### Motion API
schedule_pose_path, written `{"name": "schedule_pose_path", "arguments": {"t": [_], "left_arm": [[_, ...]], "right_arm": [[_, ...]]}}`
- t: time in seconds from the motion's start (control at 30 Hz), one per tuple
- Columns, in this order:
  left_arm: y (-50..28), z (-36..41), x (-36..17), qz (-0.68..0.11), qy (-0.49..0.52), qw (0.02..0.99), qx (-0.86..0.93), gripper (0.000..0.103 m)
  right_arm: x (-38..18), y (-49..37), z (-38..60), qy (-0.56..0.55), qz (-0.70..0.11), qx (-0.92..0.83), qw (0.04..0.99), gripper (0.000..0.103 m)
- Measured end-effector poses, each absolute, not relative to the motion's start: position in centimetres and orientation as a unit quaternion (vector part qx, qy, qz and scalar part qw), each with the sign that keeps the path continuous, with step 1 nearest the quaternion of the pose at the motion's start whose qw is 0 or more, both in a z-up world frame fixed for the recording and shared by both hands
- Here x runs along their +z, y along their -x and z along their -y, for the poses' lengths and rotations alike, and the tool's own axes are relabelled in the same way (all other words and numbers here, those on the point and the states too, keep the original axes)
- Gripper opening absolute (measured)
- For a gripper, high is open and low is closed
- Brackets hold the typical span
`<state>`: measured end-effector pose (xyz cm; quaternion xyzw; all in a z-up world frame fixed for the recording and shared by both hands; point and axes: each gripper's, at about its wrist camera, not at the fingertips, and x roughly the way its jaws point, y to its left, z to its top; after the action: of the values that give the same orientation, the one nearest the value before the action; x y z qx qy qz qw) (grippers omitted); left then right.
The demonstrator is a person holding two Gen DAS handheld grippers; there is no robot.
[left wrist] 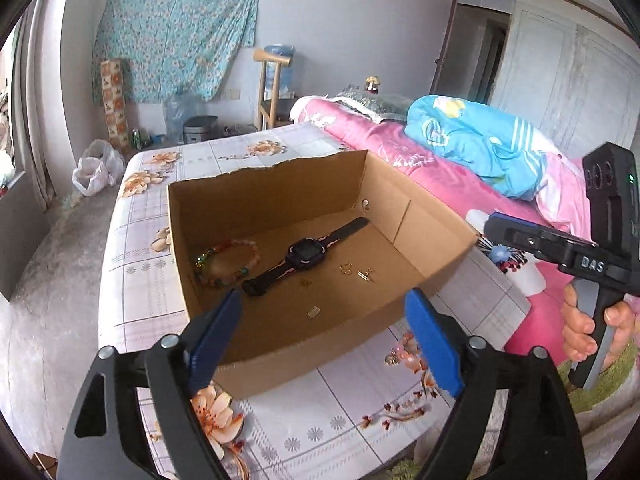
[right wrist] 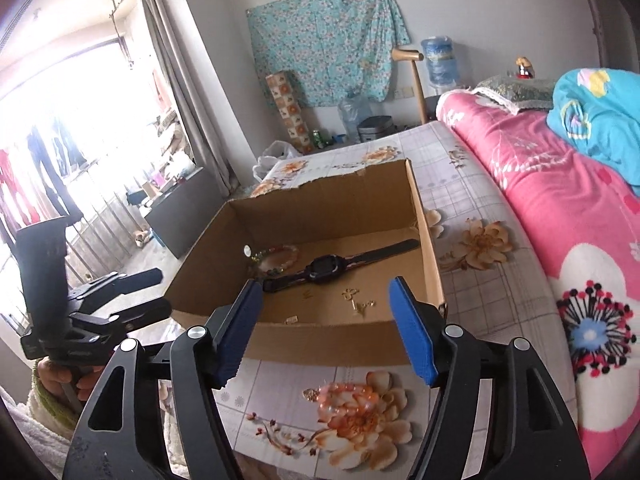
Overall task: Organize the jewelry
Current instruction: 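Withdraw both grippers from the box toward the pink bead bracelet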
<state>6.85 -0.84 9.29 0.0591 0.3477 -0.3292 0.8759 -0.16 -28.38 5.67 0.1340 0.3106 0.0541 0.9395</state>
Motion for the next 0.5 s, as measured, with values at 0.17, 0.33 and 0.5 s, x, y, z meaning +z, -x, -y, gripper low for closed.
{"name": "schedule_pose_path", "arguments": {"t": [0.17, 0.33, 0.5], "left_arm": [[-5.0, 0.2, 8.7, -0.347, -0.060, 0.872, -0.340, 0.090], [-3.0, 0.0, 7.2, -0.359, -0.077, 0.863, -0.347, 0.094], [-1.9, 0.3, 4.9, -0.387, -0.084, 0.848, -0.353, 0.097]], "right_arm": [[5.3, 1.2, 27.8, -0.128, -0.318, 0.052, 0.938, 0.066], [4.3, 2.1, 27.6, -0.141, -0.338, 0.054, 0.929, 0.066], [2.9, 2.7, 27.2, -0.147, -0.360, 0.053, 0.920, 0.068]]}}
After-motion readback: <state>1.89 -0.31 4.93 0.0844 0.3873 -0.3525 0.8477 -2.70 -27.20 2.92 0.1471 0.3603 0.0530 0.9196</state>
